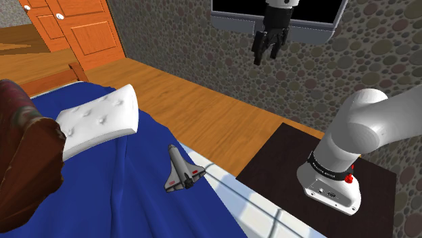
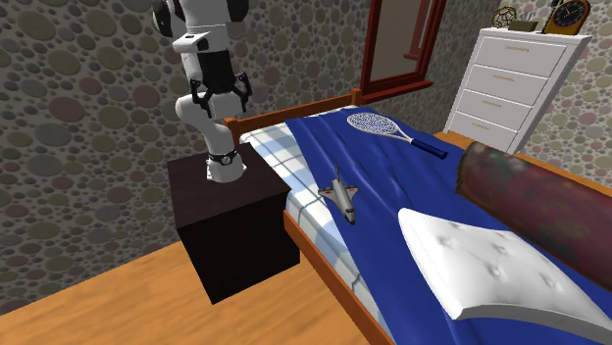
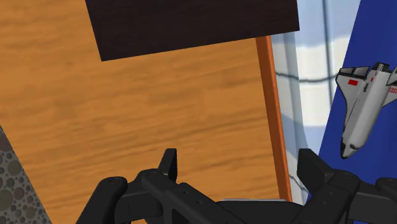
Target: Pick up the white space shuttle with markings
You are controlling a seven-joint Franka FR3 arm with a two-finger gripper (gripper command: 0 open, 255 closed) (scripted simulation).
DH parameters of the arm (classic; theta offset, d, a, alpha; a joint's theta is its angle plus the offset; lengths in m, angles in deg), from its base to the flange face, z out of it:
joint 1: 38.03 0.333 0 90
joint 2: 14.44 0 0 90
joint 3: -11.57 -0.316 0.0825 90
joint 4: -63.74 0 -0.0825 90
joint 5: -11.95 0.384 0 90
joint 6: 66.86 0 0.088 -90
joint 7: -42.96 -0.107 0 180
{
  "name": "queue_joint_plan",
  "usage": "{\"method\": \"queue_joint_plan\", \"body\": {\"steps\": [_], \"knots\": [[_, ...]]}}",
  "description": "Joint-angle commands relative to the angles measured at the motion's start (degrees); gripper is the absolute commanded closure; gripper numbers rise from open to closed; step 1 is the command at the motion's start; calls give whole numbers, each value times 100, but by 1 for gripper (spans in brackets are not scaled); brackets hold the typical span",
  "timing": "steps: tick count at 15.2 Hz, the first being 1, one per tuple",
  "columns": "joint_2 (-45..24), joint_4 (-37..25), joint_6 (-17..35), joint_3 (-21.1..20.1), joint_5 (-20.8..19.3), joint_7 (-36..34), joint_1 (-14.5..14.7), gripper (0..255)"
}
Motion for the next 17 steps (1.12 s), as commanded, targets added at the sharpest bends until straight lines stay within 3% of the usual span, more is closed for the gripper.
{"method": "queue_joint_plan", "body": {"steps": [1,9,17], "knots": [[0,0,0,0,0,0,0,0],[-584,510,1098,-1005,455,-1126,236,0],[-1794,475,2259,-2043,627,-2319,325,0]]}}
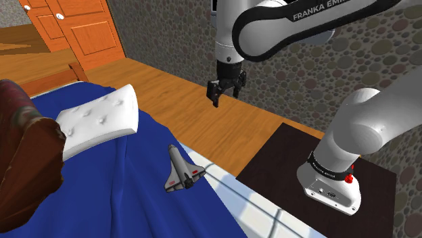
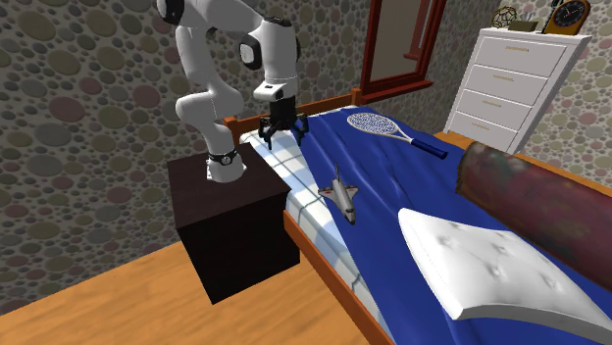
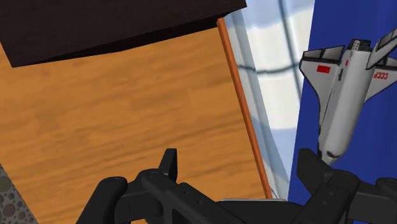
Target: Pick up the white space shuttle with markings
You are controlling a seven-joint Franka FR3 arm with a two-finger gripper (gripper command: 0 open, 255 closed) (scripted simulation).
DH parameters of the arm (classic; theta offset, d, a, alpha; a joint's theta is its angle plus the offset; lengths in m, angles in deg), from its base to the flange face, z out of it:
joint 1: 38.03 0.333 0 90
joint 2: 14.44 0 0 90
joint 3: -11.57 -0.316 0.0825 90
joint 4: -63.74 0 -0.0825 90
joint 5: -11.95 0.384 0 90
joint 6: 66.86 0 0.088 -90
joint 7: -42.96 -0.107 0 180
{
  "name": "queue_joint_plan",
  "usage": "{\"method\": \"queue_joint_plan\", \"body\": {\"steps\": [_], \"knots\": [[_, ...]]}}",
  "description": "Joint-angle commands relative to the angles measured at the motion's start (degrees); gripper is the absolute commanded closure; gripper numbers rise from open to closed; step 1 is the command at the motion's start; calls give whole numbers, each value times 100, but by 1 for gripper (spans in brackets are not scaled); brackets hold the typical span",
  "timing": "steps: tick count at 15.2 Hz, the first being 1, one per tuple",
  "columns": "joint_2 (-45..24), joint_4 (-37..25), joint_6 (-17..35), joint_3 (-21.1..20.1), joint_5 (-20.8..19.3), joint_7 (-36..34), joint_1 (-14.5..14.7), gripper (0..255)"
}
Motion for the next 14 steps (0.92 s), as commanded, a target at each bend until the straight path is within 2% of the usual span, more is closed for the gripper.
{"method": "queue_joint_plan", "body": {"steps": [1,5,8,11,14], "knots": [[-369,-59,308,-291,-2,-363,7,0],[-1204,-317,832,-810,-226,-1081,-75,0],[-1911,-598,1165,-1179,-587,-1715,-169,0],[-2690,-958,1413,-1468,-1145,-2449,-225,0],[-3523,-1403,1543,-1603,-1848,-3241,-155,0]]}}
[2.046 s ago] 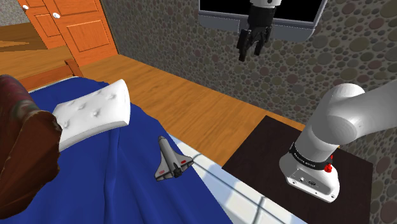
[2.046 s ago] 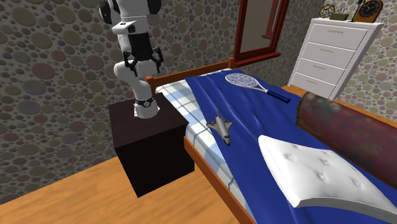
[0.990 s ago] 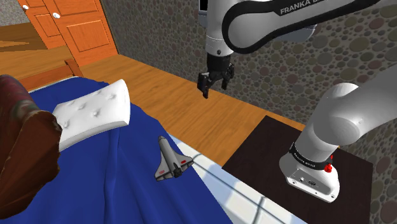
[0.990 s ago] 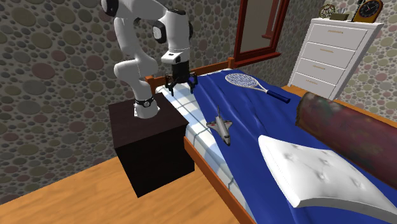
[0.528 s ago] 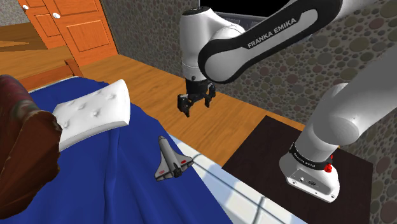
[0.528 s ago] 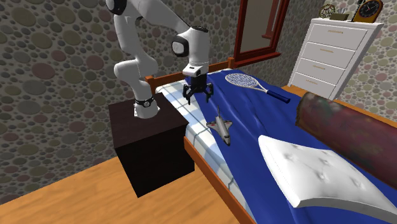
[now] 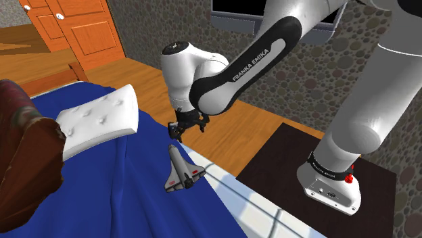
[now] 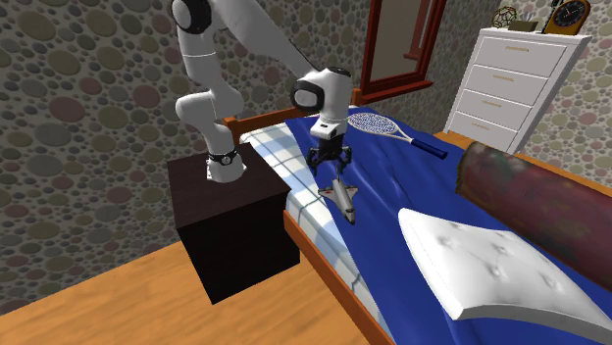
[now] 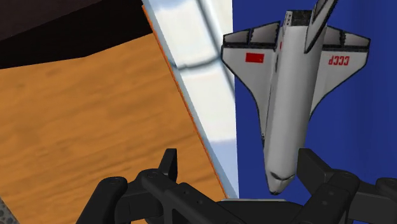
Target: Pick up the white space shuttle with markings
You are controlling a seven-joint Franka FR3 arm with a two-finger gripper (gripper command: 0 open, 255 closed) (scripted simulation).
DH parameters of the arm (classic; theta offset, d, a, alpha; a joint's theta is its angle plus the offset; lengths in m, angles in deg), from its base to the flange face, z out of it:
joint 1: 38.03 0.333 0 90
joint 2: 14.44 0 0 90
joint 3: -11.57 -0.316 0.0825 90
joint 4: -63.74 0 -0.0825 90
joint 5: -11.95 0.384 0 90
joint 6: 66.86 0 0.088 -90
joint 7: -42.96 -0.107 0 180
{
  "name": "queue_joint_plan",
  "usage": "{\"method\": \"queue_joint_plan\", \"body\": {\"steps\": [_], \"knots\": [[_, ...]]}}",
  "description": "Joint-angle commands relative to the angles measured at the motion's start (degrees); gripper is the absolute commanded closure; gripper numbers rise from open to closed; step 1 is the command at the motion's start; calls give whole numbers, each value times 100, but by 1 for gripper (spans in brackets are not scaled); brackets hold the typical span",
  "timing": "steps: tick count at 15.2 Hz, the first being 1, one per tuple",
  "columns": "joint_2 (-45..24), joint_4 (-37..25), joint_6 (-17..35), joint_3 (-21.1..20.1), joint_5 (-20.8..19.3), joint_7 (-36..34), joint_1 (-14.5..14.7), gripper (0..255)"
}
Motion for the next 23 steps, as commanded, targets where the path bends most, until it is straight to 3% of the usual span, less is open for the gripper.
{"method": "queue_joint_plan", "body": {"steps": [1,6,16,17,23], "knots": [[-589,-326,71,-41,-512,-560,91,0],[-1916,-1283,4,221,-1496,-1603,659,0],[-2428,-1316,390,488,-1912,-1925,882,0],[-2436,-1323,391,492,-1917,-1924,882,255],[-2438,-1323,395,494,-1918,-1920,879,255]]}}
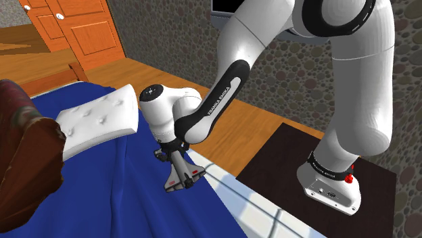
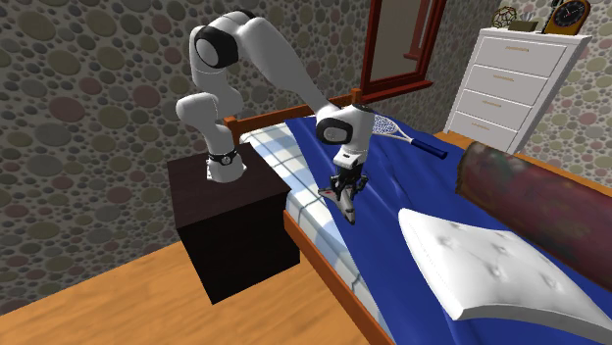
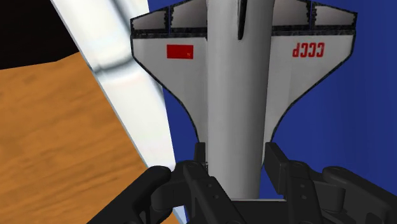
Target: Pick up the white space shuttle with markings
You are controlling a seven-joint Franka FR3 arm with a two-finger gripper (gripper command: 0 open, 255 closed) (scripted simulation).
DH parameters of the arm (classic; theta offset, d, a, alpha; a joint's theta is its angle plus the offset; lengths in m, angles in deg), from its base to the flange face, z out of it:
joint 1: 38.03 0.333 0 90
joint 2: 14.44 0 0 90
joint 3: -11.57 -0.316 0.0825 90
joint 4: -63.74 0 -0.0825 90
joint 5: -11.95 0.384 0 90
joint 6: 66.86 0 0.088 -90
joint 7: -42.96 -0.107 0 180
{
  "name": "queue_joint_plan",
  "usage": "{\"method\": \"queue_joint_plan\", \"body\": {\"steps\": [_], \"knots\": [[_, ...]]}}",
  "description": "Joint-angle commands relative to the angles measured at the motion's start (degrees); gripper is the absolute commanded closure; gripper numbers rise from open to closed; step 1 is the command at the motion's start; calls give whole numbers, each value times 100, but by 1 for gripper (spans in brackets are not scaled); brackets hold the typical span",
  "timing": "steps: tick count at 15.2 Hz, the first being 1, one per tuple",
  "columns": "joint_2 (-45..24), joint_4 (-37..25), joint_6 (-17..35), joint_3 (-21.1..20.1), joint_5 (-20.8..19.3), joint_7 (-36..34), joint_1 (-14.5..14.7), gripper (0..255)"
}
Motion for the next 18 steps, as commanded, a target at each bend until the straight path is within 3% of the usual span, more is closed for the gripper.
{"method": "queue_joint_plan", "body": {"steps": [1,18], "knots": [[-8,1,2,4,-1,0,-1,255],[854,-112,-805,-403,751,550,-295,255]]}}
